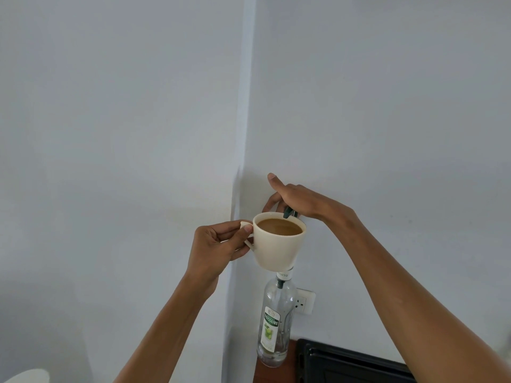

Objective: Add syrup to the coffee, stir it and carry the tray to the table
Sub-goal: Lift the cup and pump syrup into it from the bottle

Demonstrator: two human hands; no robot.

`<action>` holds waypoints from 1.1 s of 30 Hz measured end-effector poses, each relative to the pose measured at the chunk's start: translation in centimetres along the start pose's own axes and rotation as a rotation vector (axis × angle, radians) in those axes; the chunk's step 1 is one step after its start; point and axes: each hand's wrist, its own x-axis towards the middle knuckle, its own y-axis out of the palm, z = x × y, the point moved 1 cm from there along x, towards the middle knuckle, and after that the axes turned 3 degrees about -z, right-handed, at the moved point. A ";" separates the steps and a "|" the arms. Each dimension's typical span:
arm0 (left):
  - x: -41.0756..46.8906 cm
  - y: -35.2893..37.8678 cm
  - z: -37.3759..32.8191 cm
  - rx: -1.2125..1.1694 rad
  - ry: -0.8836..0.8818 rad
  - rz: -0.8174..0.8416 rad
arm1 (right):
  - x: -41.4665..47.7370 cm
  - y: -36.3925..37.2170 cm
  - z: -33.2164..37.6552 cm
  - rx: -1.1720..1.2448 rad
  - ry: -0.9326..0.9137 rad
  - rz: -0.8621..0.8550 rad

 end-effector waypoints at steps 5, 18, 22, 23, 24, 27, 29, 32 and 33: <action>0.1 -0.1 -0.1 -0.004 0.001 0.008 | 0.4 0.3 -0.4 0.015 -0.015 -0.013; 0.1 -0.4 0.3 -0.011 -0.007 -0.002 | 0.2 1.0 -0.6 0.019 -0.032 -0.060; 0.1 -0.2 0.2 -0.009 -0.001 0.001 | -0.1 0.6 -0.5 0.018 -0.020 -0.030; 0.1 -0.3 0.3 -0.007 0.000 -0.001 | -0.1 0.5 -0.5 0.019 -0.016 -0.025; 0.1 -0.3 0.3 -0.004 0.001 -0.003 | -0.2 0.4 -0.4 0.020 -0.013 -0.022; 0.1 -0.3 0.4 0.006 -0.001 0.002 | 0.0 0.3 -0.2 -0.003 -0.002 -0.009; 0.2 -0.3 0.5 0.005 -0.004 0.012 | 0.2 0.2 -0.2 -0.013 0.008 0.004; 0.1 -0.3 0.5 -0.012 -0.014 0.023 | 0.4 -0.3 -0.2 -0.004 0.010 0.010; 0.1 -0.3 0.6 -0.014 -0.014 0.026 | 0.5 -0.4 -0.2 -0.004 0.012 0.014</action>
